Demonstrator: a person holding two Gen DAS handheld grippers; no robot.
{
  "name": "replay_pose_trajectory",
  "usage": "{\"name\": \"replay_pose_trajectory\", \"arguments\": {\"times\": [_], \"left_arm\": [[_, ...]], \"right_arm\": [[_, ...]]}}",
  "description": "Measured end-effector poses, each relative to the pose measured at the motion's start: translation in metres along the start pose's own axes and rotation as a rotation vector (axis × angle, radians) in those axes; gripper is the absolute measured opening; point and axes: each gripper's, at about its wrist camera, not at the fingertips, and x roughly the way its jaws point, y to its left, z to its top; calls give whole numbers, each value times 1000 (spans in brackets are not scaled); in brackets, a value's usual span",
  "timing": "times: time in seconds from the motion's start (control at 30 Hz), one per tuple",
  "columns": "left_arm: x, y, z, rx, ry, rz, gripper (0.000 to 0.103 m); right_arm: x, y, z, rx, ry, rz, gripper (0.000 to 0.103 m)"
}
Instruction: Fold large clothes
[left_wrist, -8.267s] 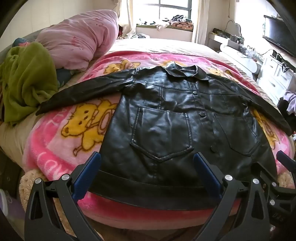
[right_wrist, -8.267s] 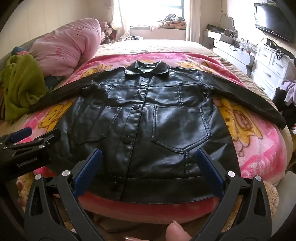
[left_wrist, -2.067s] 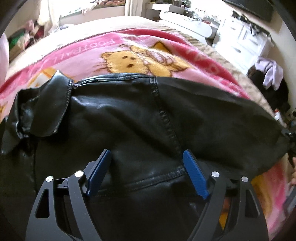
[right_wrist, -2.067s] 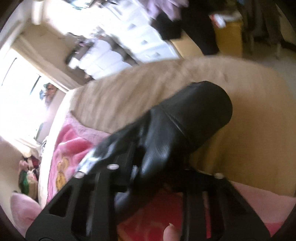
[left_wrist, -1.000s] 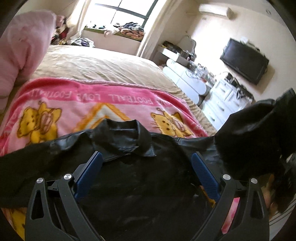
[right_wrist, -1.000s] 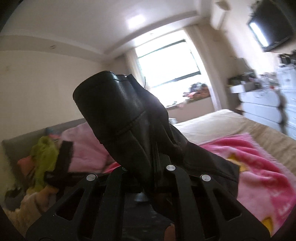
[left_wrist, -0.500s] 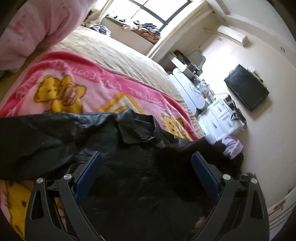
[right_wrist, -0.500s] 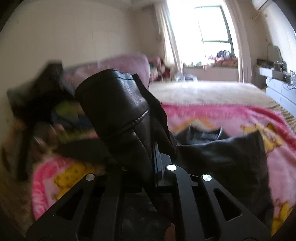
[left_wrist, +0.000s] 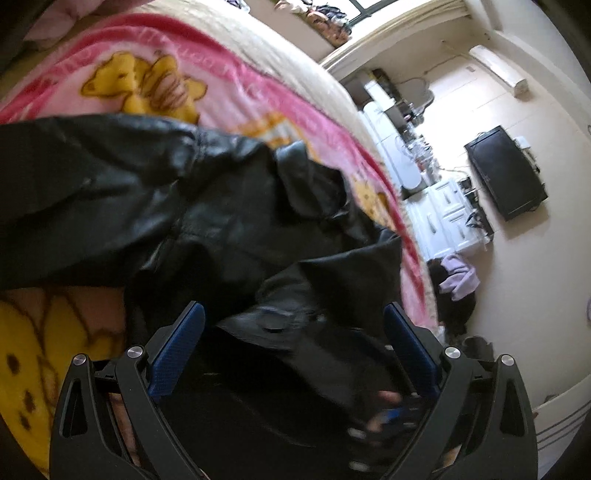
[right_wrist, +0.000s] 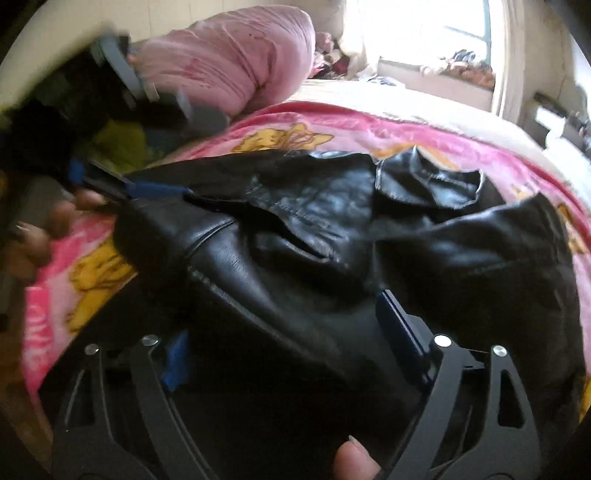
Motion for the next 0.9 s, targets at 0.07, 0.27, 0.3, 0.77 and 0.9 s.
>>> {"name": "replay_pose_trajectory", "arguments": {"times": [0.07, 0.27, 0.3, 0.77, 0.9], "left_arm": [[5, 4, -5, 9, 24, 34, 96], [27, 13, -23, 5, 90, 70, 90], [30, 13, -25, 11, 91, 101, 87], [38, -11, -31, 188, 21, 296, 34], [10, -7, -30, 177, -28, 314, 70]], "right_arm": [[-10, -4, -7, 17, 18, 22, 94], [-58, -30, -21, 80, -32, 48, 94], [-64, -40, -21, 102, -40, 16, 94], [-79, -186, 6, 516, -108, -208, 94], [-62, -220, 15, 601, -48, -238, 94]]}}
